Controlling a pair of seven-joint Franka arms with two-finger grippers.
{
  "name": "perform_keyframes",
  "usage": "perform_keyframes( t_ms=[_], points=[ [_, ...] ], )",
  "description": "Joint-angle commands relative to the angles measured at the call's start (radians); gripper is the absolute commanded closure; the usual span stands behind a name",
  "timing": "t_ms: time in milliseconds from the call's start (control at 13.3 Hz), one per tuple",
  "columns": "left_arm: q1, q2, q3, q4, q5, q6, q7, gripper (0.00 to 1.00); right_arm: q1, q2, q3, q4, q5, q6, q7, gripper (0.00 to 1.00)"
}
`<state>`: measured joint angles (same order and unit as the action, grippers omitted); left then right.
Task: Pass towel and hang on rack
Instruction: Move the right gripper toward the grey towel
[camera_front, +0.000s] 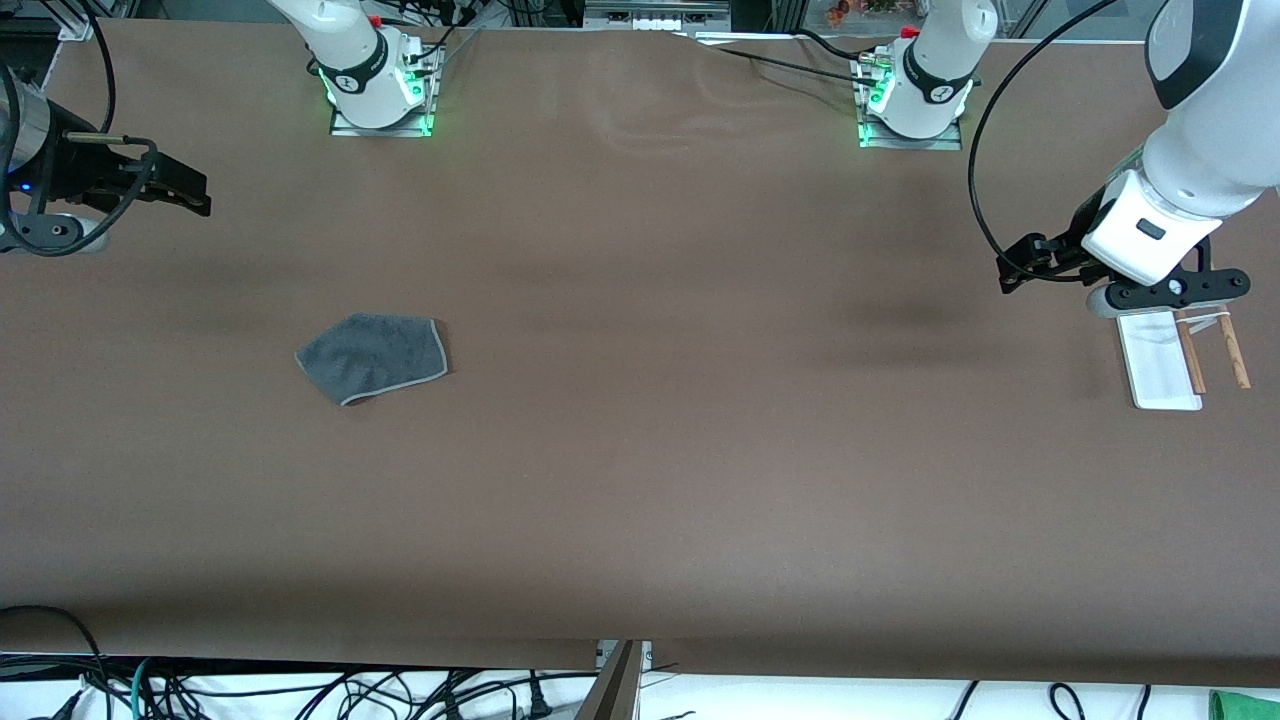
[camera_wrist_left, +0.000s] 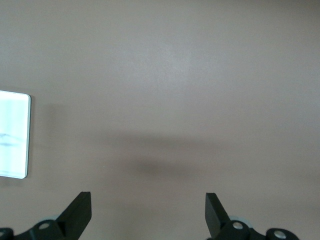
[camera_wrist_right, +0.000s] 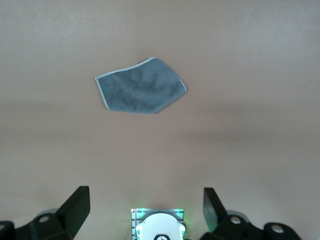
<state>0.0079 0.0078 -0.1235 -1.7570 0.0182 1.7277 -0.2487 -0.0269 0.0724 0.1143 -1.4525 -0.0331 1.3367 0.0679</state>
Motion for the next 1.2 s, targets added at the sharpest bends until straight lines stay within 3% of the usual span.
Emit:
perform_keyframes(
  t_ms=[0,602,827,1128],
  points=[
    [0.004,0.011,-0.004,0.024,0.009,-0.016,0.003,0.0,-0.01,0.0,0.002,0.004,0.022,0.007,-0.002,0.0],
    [0.007,0.011,-0.004,0.024,0.006,-0.017,0.002,0.0,-0.001,0.003,-0.001,-0.009,0.053,0.05,-0.008,0.0],
    [0.007,0.011,-0.004,0.024,0.006,-0.019,0.002,0.0,0.018,0.006,0.015,-0.098,0.042,0.14,-0.008,0.0],
    [0.007,0.011,-0.005,0.025,0.006,-0.019,0.002,0.0,0.025,0.014,0.083,-0.239,0.041,0.319,-0.008,0.0]
  ],
)
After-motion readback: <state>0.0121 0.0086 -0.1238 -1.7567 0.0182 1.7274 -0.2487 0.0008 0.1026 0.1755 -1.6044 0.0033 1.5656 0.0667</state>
